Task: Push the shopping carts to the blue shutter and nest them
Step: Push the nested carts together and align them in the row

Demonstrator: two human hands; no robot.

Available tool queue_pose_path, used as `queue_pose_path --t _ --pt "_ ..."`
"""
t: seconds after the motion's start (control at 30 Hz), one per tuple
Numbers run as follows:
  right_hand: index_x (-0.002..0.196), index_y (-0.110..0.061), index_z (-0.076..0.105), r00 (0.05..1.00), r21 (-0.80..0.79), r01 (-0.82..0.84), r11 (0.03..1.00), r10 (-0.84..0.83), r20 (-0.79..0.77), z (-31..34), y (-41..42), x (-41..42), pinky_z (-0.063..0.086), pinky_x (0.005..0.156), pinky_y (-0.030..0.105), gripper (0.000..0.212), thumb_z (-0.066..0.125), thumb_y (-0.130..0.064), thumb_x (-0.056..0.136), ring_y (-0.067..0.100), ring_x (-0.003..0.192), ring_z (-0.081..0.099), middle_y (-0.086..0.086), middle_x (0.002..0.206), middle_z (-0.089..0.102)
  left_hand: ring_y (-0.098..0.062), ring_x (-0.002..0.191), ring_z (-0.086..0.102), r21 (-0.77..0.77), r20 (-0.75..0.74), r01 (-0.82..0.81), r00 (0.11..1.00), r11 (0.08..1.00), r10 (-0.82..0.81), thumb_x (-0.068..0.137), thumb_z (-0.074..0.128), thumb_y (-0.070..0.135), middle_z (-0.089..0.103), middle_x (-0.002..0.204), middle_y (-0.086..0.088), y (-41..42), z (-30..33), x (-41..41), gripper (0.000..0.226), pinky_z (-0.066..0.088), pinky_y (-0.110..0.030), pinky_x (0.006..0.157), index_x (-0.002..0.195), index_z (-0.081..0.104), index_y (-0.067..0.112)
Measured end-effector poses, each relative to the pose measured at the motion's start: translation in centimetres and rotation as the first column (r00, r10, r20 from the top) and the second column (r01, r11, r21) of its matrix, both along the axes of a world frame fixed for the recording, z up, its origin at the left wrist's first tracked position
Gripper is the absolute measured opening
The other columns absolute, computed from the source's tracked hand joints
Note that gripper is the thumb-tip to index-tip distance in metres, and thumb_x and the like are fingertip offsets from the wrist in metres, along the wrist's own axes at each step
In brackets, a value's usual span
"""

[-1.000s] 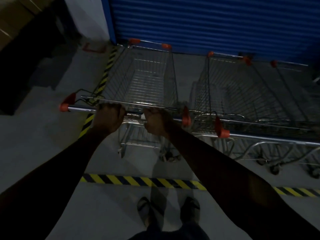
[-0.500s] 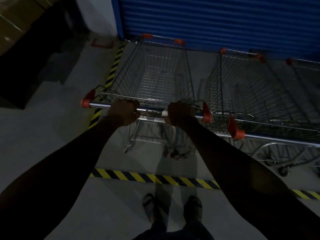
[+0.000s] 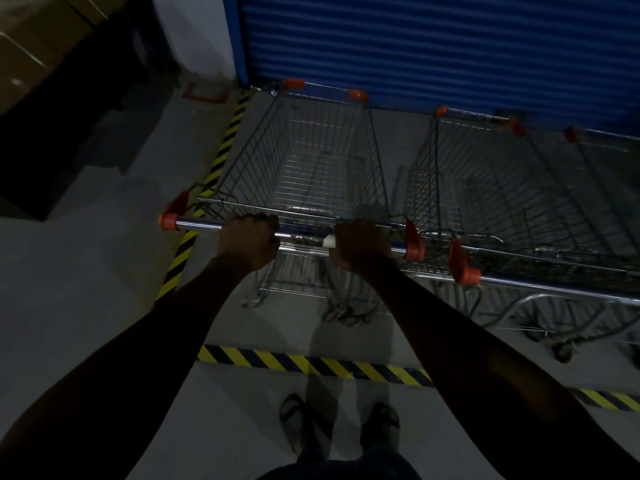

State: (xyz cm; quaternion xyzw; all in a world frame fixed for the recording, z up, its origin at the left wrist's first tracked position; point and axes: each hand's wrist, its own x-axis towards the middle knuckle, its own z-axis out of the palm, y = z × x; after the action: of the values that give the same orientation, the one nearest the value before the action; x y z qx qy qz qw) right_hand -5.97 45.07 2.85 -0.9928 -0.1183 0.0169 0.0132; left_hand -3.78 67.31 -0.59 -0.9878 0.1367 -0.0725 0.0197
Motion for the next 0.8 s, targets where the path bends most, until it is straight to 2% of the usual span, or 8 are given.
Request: queue_pose_path --t 0.17,0.27,0.37,0.57,0.8 --pt "0.098 -0.018 0.069 0.999 0.081 0.045 0.996 -0.044 -0.023 -0.2 0.63 -0.28 0.052 0.079 0.039 0.032 0.063 -0.039 0.076 0.033 0.091 0.066 0.01 0.097 0.07 -0.033 0.072 0.068 -0.015 0.004 -0.001 1.0 1.0 0.001 0.068 0.067 0.034 0.068 0.077 -0.007 0.42 -0.18 -0.34 0.025 0.049 -0.04 0.075 0.087 0.064 0.018" --pt "0.094 -0.016 0.068 0.998 0.093 0.051 0.994 -0.048 -0.032 -0.48 0.63 -0.41 0.05 0.077 0.037 0.028 0.064 -0.039 0.078 0.033 0.09 0.066 0.01 0.095 0.07 -0.034 0.071 0.067 -0.038 0.012 -0.014 1.0 0.999 0.015 0.068 0.057 0.037 0.068 0.076 -0.006 0.59 -0.15 -0.33 0.025 0.05 -0.038 0.072 0.083 0.063 0.017" --pt "0.098 -0.018 0.067 0.996 0.106 0.074 0.992 -0.069 -0.049 -0.51 0.4 -0.42 0.049 0.078 0.036 0.028 0.063 -0.039 0.08 0.03 0.094 0.066 0.007 0.098 0.07 -0.034 0.071 0.068 -0.05 0.031 -0.004 1.0 0.999 0.005 0.067 0.051 0.038 0.069 0.076 -0.007 0.45 -0.08 -0.37 0.03 0.048 -0.037 0.071 0.084 0.064 0.016" --pt "0.108 -0.021 0.066 0.997 0.117 0.069 0.991 -0.064 -0.048 -0.54 0.54 -0.52 0.049 0.082 0.037 0.034 0.063 -0.041 0.081 0.032 0.098 0.065 0.008 0.104 0.069 -0.034 0.075 0.068 -0.026 -0.01 -0.067 0.998 0.997 0.067 0.069 0.07 0.033 0.07 0.079 -0.008 0.22 0.07 -0.46 0.024 0.048 -0.039 0.075 0.087 0.065 0.017" --pt "0.107 -0.018 0.064 0.997 0.149 0.064 0.987 -0.056 -0.056 -0.86 0.66 -0.88 0.05 0.083 0.038 0.031 0.062 -0.039 0.084 0.032 0.099 0.064 0.008 0.105 0.068 -0.032 0.074 0.069 -0.001 -0.008 -0.076 0.997 0.997 0.076 0.069 0.069 0.034 0.071 0.077 -0.007 0.38 0.18 -0.71 0.024 0.047 -0.038 0.078 0.086 0.066 0.018"
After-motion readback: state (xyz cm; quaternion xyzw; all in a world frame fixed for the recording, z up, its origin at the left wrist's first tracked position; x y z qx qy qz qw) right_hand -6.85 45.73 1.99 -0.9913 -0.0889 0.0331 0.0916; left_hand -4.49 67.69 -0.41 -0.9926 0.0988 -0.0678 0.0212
